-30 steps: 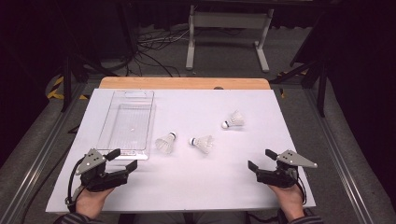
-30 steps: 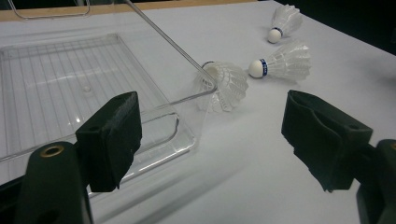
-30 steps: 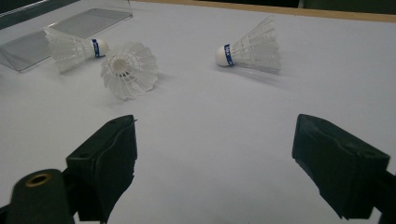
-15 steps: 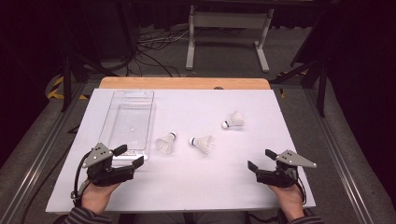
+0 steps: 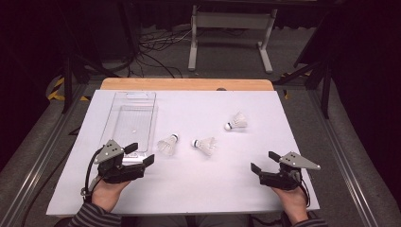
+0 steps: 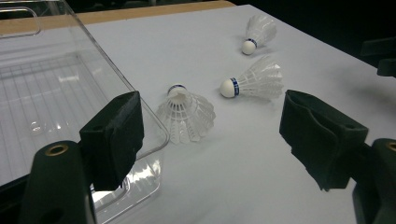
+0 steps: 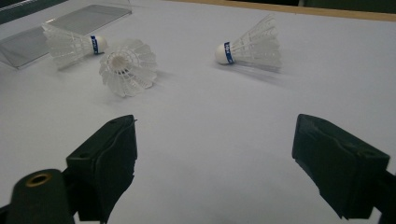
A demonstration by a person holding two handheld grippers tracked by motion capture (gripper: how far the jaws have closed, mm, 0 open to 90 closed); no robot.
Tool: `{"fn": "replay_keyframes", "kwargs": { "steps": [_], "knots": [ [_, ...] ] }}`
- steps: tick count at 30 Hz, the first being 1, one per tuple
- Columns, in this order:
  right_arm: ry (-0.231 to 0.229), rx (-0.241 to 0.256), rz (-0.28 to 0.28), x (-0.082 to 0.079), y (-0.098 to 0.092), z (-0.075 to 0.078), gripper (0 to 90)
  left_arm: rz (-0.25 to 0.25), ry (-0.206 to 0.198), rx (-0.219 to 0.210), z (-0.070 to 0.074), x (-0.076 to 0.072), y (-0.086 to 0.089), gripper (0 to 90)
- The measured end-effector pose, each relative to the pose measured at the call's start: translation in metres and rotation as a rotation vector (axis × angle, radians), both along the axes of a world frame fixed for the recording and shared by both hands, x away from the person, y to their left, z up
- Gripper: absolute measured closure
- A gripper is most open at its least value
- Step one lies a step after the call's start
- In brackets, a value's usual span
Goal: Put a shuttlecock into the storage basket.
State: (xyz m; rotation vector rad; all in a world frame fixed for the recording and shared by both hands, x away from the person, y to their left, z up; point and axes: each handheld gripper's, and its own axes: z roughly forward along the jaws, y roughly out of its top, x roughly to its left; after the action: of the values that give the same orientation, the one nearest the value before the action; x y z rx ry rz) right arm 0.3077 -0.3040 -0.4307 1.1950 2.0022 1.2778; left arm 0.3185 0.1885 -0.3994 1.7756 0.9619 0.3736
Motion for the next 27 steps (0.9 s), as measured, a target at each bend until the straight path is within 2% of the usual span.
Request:
{"fn": "replay_keyframes", "kwargs": {
  "steps": [8, 12, 24, 27],
  "knots": [
    [0.0, 0.005, 0.003, 0.0, 0.0, 0.0, 14.7, -0.002, -0.017, 0.01, 0.001, 0.006, -0.007, 24.0],
    [0.002, 0.005, 0.004, 0.0, 0.0, 0.0, 14.8, -0.01, 0.002, 0.013, 0.0, 0.01, -0.012, 24.4],
    [0.002, 0.005, 0.004, 0.0, 0.0, 0.0, 14.7, -0.035, -0.002, 0.013, 0.0, 0.017, -0.027, 24.2],
    [0.003, 0.004, 0.005, 0.0, 0.0, 0.0, 14.7, -0.045, 0.01, 0.021, 0.001, 0.02, -0.03, 24.2]
  ]
}}
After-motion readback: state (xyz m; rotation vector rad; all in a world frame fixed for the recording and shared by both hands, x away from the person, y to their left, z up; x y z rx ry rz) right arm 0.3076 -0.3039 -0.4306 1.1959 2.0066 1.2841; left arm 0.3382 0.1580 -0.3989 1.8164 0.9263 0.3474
